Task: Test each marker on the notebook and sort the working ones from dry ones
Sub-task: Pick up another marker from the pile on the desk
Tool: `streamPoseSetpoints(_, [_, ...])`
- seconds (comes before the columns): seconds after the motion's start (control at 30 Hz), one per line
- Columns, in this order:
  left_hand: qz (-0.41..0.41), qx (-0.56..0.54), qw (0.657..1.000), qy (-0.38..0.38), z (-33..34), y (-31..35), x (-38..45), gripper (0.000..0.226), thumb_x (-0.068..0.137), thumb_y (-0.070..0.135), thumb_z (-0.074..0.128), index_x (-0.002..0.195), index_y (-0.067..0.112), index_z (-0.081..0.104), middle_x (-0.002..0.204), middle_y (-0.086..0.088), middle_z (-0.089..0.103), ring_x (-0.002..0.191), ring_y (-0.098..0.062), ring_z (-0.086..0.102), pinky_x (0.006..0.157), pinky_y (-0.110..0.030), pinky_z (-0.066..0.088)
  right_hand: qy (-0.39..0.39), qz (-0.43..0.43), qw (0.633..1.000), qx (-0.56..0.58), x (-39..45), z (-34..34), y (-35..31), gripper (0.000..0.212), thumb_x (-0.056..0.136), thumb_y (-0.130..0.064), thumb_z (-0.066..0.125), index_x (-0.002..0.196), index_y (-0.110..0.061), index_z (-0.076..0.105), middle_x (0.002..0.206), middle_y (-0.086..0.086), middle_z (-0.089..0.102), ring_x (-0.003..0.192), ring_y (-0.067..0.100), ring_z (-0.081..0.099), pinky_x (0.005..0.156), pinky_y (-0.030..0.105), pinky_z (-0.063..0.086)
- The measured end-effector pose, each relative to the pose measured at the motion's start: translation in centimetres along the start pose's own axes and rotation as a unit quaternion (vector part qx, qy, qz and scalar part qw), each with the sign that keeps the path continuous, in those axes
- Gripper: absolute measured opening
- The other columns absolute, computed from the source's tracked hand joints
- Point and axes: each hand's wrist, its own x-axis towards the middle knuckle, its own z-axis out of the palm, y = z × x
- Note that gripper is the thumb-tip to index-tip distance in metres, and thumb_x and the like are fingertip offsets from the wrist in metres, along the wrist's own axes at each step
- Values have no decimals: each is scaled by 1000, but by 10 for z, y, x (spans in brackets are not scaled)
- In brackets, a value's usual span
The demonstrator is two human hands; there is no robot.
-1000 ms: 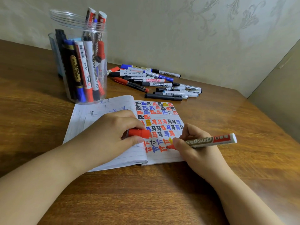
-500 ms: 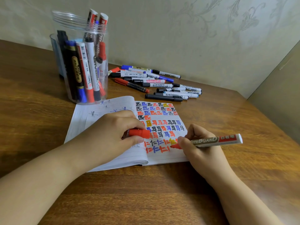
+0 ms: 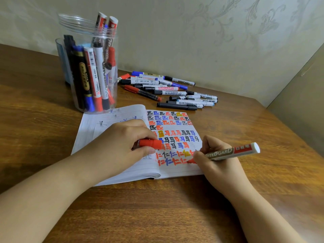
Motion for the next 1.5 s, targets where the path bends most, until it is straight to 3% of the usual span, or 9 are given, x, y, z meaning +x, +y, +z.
streamPoseSetpoints(0.07, [-2, -2, 1000, 1, -1, 0, 0, 25, 75, 27, 71, 100, 27, 69, 88, 20, 56, 98, 6, 47, 76, -2, 36, 10, 4, 1000, 7, -2, 0, -3, 35, 82, -2, 62, 59, -13, 37, 52, -5, 44, 51, 7, 43, 45, 14, 31])
streamPoseSetpoints(0.17, [-23, -17, 1000, 3, -5, 2, 1, 25, 78, 28, 69, 102, 30, 67, 91, 23, 54, 91, 8, 52, 72, -1, 38, 51, 19, 998, 44, -1, -2, -11, 27, 84, -9, 64, 66, -8, 45, 61, -4, 65, 62, 2, 64, 48, 12, 42])
streamPoseSetpoints(0.3, [-51, -32, 998, 32, -13, 2, 3, 28, 79, 27, 67, 107, 29, 65, 92, 27, 52, 89, 10, 51, 71, -1, 39, 51, 45, 988, 138, 16, -8, -42, 17, 82, -14, 66, 73, -11, 52, 67, -3, 70, 67, 8, 68, 53, 19, 46])
streamPoseSetpoints(0.47, [-85, -23, 993, 76, -19, -1, 5, 27, 80, 25, 67, 107, 26, 65, 97, 17, 55, 88, 2, 51, 73, -5, 40, -57, 7, 976, 212, 49, 7, -77, 19, 83, -19, 65, 70, -13, 52, 54, -2, 52, 46, 5, 41, 46, 17, 33])
streamPoseSetpoints(0.67, [-122, -19, 986, 115, -19, -12, 6, 27, 81, 25, 67, 108, 26, 66, 102, 14, 61, 87, 1, 51, 68, -1, 36, 28, 34, 951, 306, 61, 47, -72, 27, 92, -11, 49, 66, -14, 46, 46, -5, 47, 44, 8, 39, 47, 23, 30])
streamPoseSetpoints(0.83, [-118, -33, 985, 118, -19, -11, 7, 29, 81, 23, 67, 109, 24, 66, 104, 13, 61, 93, -3, 55, 84, -16, 46, 22, 53, 948, 313, 53, 43, -59, 30, 90, -7, 50, 63, -15, 40, 43, -5, 45, 44, 8, 37, 46, 19, 29])
streamPoseSetpoints(1.23, [-36, -30, 996, 80, -20, -2, 4, 26, 80, 21, 67, 106, 21, 68, 89, 20, 58, 95, 4, 50, 76, -8, 41, -52, 49, 951, 302, 50, 54, -53, 40, 87, -11, 59, 52, -23, 45, 43, -8, 39, 40, 5, 32, 43, 18, 29])
streamPoseSetpoints(1.37, [-25, -47, 995, 79, -20, 4, 1, 28, 82, 29, 61, 107, 18, 66, 84, 32, 49, 92, 22, 47, 74, 0, 38, -54, 67, 926, 368, 49, 55, -53, 41, 88, -9, 56, 53, -21, 39, 46, -2, 30, 42, 9, 22, 43, 22, 21])
streamPoseSetpoints(1.5, [-27, -47, 995, 86, -20, 6, -3, 21, 82, 27, 64, 102, 20, 68, 79, 28, 52, 97, 12, 47, 77, -6, 40, -53, 65, 909, 408, 43, 64, -55, 41, 89, -1, 47, 55, -18, 32, 43, -2, 25, 41, 11, 17, 43, 24, 18])
